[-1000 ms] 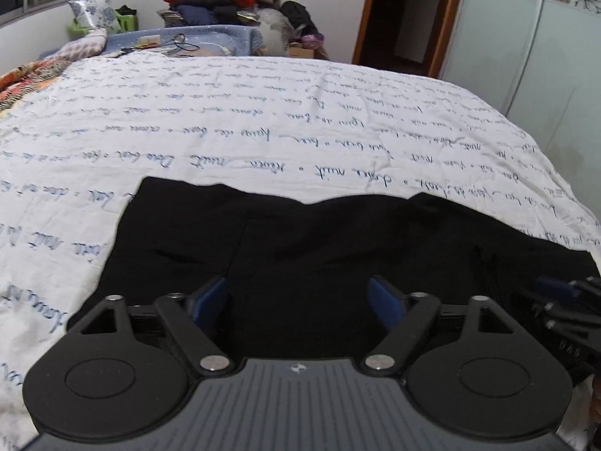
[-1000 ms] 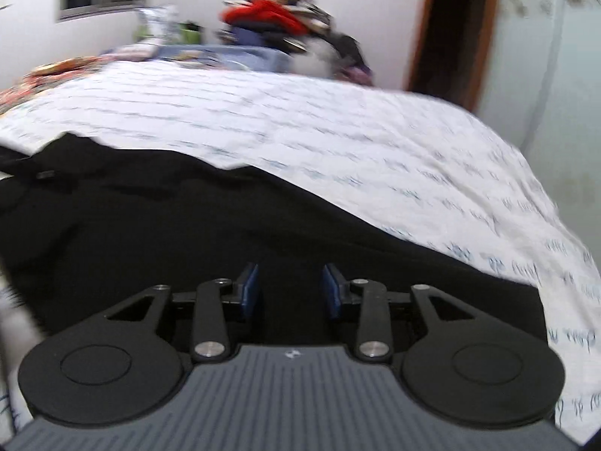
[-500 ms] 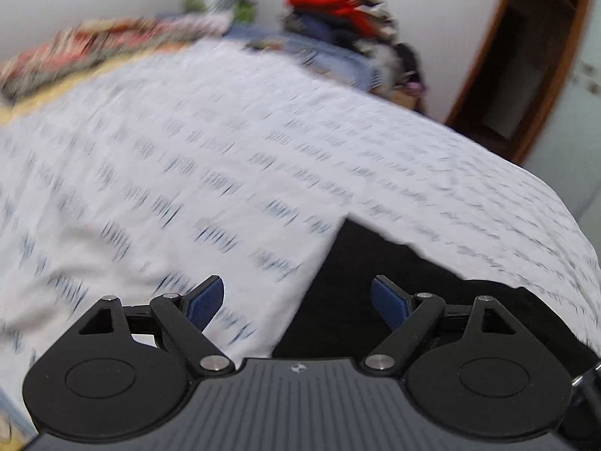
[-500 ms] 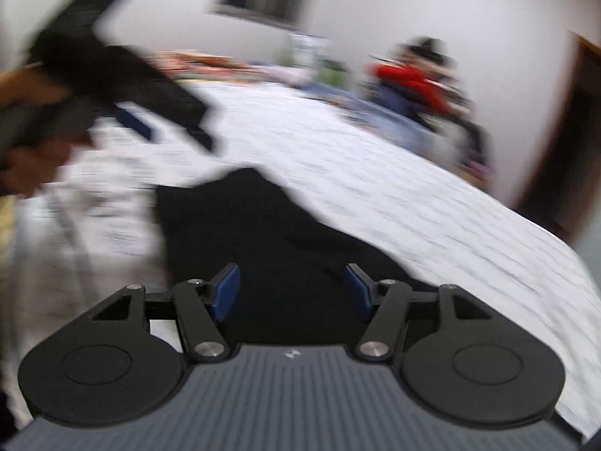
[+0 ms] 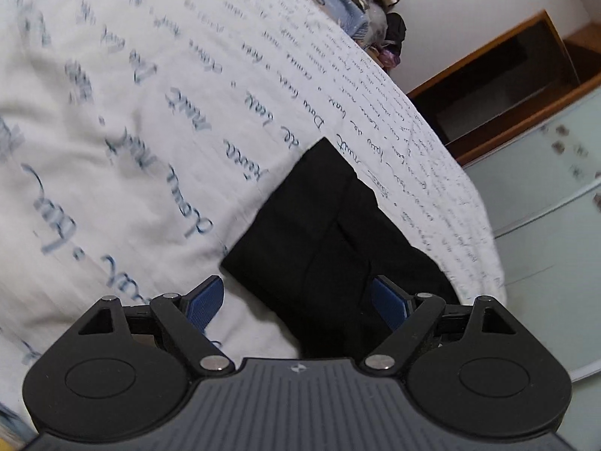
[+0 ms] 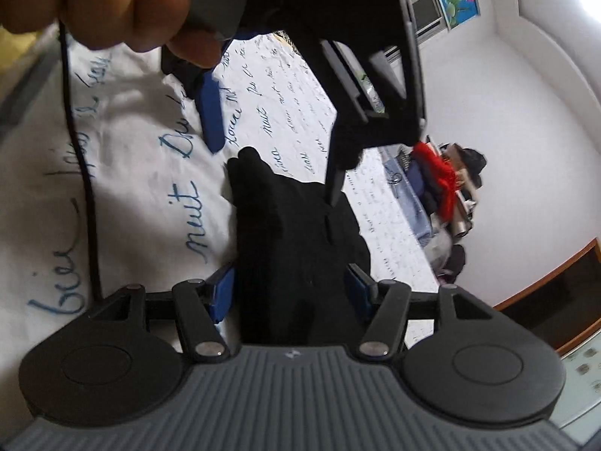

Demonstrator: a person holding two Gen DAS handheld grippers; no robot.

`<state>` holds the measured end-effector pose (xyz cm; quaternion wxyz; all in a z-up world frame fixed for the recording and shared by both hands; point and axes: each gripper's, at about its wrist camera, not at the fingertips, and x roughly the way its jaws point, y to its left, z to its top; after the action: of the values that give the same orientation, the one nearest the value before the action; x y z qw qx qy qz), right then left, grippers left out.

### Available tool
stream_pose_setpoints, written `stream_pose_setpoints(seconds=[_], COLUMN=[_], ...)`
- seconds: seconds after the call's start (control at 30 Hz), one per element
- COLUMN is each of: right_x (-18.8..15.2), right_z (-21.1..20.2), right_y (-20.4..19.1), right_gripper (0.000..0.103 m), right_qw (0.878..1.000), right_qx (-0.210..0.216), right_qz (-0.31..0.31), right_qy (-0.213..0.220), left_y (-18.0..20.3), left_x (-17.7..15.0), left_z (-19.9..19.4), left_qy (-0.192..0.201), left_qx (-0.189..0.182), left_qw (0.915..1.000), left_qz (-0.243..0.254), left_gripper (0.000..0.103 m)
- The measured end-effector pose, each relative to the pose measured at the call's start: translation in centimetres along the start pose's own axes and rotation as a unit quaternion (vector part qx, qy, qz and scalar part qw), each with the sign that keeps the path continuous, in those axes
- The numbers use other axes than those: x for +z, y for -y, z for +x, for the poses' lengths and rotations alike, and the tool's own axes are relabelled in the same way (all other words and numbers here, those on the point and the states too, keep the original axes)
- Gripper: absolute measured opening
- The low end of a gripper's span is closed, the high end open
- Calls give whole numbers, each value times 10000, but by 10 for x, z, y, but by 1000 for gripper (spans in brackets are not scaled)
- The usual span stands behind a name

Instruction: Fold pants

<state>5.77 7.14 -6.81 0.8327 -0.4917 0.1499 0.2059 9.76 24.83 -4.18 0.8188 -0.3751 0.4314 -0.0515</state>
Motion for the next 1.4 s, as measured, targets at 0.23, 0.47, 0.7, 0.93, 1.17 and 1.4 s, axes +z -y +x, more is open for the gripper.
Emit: stream_pose_setpoints(seconds=[0.23,0.47,0.7,0.93,1.17,1.4], right_x=[6,-3,-19,-31,-65,-83], right_z=[6,-13,-14,-25,-56,-59], right_y=[7,81,106,82,61,40], right_gripper=[6,5,6,44,62,60], right_qw=[9993,9709,9518,9703,9786,9832], right_qx=[72,702,995,689,462,-11], right_qz=[314,2240,2852,2283,2002,1762], right_qy=[202,464,532,395,-143,-477], left_y=[-8,-5,5,5,36,60], left_x=[5,23,37,39,34,32], left_z=[14,46,63,56,38,27], left_qy=[-211,-260,-152,-19,419,699], left_qx=[-587,-1108,-1237,-928,-749,-665], left_qw=[9955,9832,9828,9916,9958,9953], left_qz=[-711,-1426,-1364,-897,-304,-86], left_gripper=[91,95,53,20,19,19])
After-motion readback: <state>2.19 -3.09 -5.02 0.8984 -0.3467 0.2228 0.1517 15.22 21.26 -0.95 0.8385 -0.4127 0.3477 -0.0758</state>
